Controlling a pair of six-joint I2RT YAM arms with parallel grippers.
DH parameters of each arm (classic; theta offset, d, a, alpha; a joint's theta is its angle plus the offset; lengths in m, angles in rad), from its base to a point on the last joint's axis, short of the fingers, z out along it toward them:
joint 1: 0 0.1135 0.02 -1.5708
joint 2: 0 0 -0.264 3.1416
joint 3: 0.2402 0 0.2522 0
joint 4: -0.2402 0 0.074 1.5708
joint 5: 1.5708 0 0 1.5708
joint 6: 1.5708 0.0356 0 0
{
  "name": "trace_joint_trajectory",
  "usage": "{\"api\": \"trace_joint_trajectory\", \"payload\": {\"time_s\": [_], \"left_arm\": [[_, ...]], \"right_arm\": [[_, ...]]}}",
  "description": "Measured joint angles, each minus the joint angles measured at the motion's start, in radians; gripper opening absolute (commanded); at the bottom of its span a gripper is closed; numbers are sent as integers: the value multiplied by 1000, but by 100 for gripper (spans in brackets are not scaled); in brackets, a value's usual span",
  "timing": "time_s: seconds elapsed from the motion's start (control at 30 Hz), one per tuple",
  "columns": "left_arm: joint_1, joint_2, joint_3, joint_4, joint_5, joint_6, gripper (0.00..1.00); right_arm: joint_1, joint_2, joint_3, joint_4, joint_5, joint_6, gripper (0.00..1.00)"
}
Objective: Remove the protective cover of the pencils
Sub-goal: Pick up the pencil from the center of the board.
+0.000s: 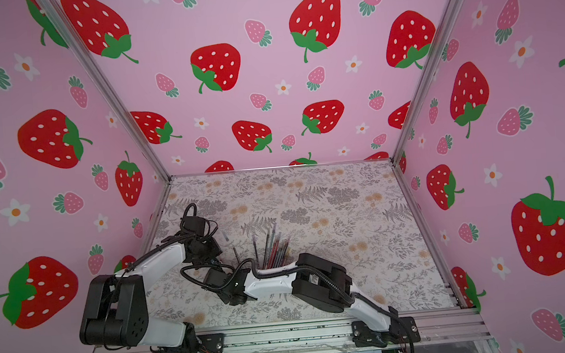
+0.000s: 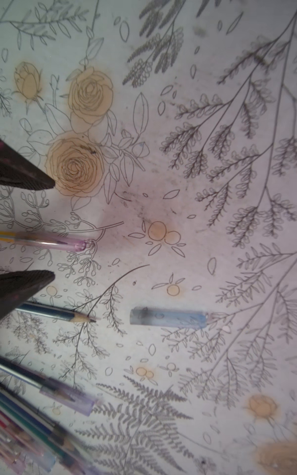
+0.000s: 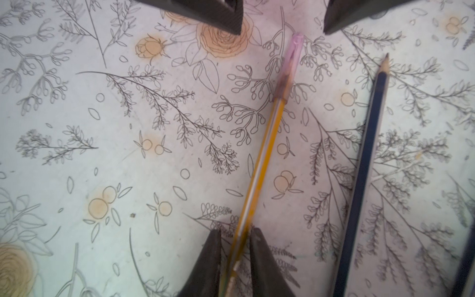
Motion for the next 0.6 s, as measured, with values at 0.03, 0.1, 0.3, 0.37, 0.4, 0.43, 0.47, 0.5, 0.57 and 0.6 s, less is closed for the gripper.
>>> {"api": "trace_joint_trajectory", "payload": {"time_s": [0.03, 0.1, 0.3, 0.37, 0.4, 0.43, 0.47, 0.5, 0.57, 0.6], "left_arm": [[3, -9, 0, 0, -2, -1, 66], [9, -25, 0, 0, -6, 0, 72], [35, -103, 0, -2, -24, -26, 94], [47, -145, 0, -3, -33, -34, 95], [50, -167, -1, -4, -41, -39, 95], [53, -193, -3, -4, -52, -44, 95], [55, -229, -8, -4, -69, -53, 96], [55, -268, -18, 0, -88, -66, 97], [57, -371, -52, 7, -124, -85, 97], [57, -415, -66, 7, -136, -86, 96]], "right_arm": [[0, 0, 0, 0, 0, 1, 18], [-1, 0, 0, 0, 0, 0, 16], [-2, -5, -12, 10, 10, 5, 11], [-2, -10, -24, 22, 18, 6, 9], [-2, -13, -30, 26, 22, 5, 8], [-2, -17, -37, 31, 26, 5, 8], [-2, -22, -45, 34, 30, 5, 7], [-2, -27, -55, 38, 33, 3, 7], [-2, -44, -83, 50, 39, 2, 6], [-2, -51, -95, 55, 42, 2, 6]]}}
